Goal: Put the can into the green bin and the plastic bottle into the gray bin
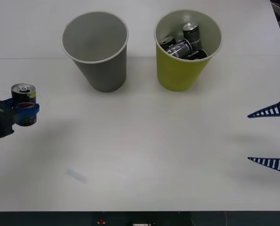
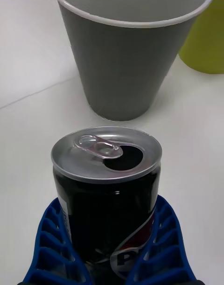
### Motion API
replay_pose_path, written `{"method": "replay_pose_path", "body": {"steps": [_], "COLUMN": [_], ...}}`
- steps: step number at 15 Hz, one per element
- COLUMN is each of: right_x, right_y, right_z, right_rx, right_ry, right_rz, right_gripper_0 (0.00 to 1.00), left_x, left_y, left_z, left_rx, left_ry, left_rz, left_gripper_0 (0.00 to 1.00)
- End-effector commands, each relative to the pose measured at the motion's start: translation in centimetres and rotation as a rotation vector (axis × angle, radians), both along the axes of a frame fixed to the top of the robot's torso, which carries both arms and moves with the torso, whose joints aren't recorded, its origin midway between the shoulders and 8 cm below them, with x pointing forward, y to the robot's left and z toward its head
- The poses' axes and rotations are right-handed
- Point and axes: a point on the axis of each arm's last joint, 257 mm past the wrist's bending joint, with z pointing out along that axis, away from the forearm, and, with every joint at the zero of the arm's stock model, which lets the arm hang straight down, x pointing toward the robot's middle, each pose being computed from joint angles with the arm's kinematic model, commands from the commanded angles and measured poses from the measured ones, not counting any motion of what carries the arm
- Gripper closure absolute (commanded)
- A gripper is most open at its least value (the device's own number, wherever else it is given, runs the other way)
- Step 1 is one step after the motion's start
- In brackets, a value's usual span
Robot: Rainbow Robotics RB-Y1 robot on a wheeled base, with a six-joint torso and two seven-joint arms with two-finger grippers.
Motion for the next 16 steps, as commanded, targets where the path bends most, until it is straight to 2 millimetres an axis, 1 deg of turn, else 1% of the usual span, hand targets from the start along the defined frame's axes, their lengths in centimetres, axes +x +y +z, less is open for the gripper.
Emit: {"method": "replay_pose_path", "body": {"steps": [1, 3, 5, 6, 8, 13, 14, 16], "right_x": [0.0, 0.0, 0.0, 0.0, 0.0, 0.0, 0.0, 0.0], "right_y": [0.0, 0.0, 0.0, 0.0, 0.0, 0.0, 0.0, 0.0], "right_z": [0.0, 0.0, 0.0, 0.0, 0.0, 0.0, 0.0, 0.0], "right_rx": [0.000, 0.000, 0.000, 0.000, 0.000, 0.000, 0.000, 0.000], "right_ry": [0.000, 0.000, 0.000, 0.000, 0.000, 0.000, 0.000, 0.000], "right_rz": [0.000, 0.000, 0.000, 0.000, 0.000, 0.000, 0.000, 0.000], "right_gripper_0": [0.00, 0.00, 0.00, 0.00, 0.00, 0.00, 0.00, 0.00], "left_x": [-1.0, -1.1, -0.8, -0.5, 0.0, 4.0, 4.8, 6.5], "left_y": [0.1, 0.0, -0.6, -1.3, -2.7, -6.9, -8.5, -10.8], "left_z": [2.0, 3.1, 4.3, 5.2, 6.5, 10.1, 11.1, 12.1], "left_rx": [-0.032, -0.049, -0.044, -0.044, -0.048, -0.053, -0.082, -0.075], "left_ry": [0.065, 0.110, 0.132, 0.144, 0.177, 0.215, 0.221, 0.201], "left_rz": [-0.036, -0.033, -0.046, -0.057, -0.082, -0.218, -0.254, -0.310], "left_gripper_0": [1.00, 1.00, 1.00, 1.00, 1.00, 1.00, 1.00, 1.00]}}
